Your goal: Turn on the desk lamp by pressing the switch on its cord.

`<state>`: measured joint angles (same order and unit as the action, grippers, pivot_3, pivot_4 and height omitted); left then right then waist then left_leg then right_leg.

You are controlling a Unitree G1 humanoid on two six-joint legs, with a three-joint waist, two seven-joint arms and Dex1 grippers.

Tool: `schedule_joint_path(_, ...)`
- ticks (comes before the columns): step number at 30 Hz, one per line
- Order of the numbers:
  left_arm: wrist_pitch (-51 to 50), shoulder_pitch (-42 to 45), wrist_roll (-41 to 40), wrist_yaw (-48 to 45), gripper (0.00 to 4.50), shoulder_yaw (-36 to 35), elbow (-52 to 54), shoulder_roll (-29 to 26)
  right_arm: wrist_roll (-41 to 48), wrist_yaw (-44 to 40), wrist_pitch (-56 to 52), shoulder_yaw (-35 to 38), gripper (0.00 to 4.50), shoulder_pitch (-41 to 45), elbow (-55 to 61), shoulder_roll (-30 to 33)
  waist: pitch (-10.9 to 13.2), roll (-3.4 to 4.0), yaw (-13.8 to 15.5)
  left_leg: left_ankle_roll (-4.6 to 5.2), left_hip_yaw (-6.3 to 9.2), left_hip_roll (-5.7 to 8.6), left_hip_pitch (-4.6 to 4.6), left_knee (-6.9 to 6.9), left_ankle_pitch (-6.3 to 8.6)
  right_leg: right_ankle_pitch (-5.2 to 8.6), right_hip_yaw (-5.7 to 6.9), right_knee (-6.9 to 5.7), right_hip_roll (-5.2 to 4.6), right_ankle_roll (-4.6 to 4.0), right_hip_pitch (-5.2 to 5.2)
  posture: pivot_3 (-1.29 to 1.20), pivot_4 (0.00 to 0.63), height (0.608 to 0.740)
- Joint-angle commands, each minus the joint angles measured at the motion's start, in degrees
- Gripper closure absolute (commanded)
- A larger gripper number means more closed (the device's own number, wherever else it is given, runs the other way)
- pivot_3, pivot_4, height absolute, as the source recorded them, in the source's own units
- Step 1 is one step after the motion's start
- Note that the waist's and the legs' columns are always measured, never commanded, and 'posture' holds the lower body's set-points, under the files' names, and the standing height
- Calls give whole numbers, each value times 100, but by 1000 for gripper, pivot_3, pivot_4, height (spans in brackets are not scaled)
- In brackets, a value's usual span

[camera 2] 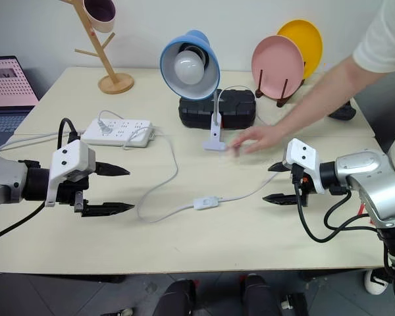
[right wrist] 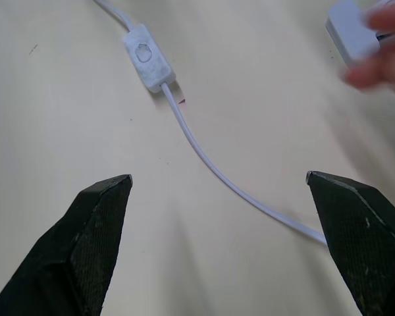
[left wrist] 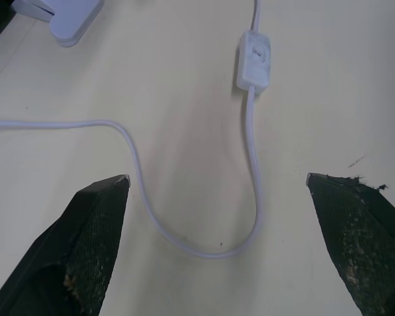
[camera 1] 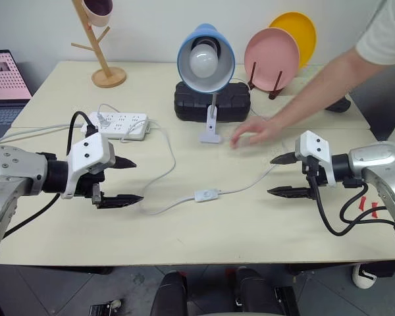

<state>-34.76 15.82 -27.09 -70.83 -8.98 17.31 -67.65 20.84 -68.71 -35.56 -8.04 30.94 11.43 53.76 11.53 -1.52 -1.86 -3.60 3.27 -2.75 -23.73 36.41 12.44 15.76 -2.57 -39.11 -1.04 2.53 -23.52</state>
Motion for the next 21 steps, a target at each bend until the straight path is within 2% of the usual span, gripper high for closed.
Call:
schedule_joint_path(1,-80,179,-150,-18,0,-201,11,-75,-7,-45,63,83,45,128,107,28,0,0,0,0,0,0,0,0,0,0,0,0,0,0,0,0,150,740)
schedule_joint_path(12,-236,112,-249,50,0,-187,180,-28,27,-76,40,101,45,75,153,63,0,0,-1,0,0,0,0,0,0,0,0,0,0,0,0,0,150,740)
schedule_joint_path(15,-673,137,-668,597,0,3,652,608,186,-230,-41,99,45,-50,326,106,-2,3,1,0,0,0,0,0,0,0,0,0,0,0,0,0,150,740)
schedule_joint_path(18,-165,-225,-95,1189,0,634,1119,1270,225,-256,-88,106,45,-193,488,123,-2,2,3,0,0,1,0,2,0,0,-1,0,-2,1,5,0,150,740)
schedule_joint_path(20,345,-381,425,1408,0,1009,1078,1528,257,-241,-157,130,45,-247,593,119,-5,8,11,0,-2,3,3,4,0,-3,-5,4,-3,4,11,0,150,740)
schedule_joint_path(21,492,-402,537,1603,0,1142,971,1826,289,-206,-219,159,45,-285,687,114,-3,5,14,0,-3,4,6,4,0,-3,-7,4,-4,4,14,0,150,740)
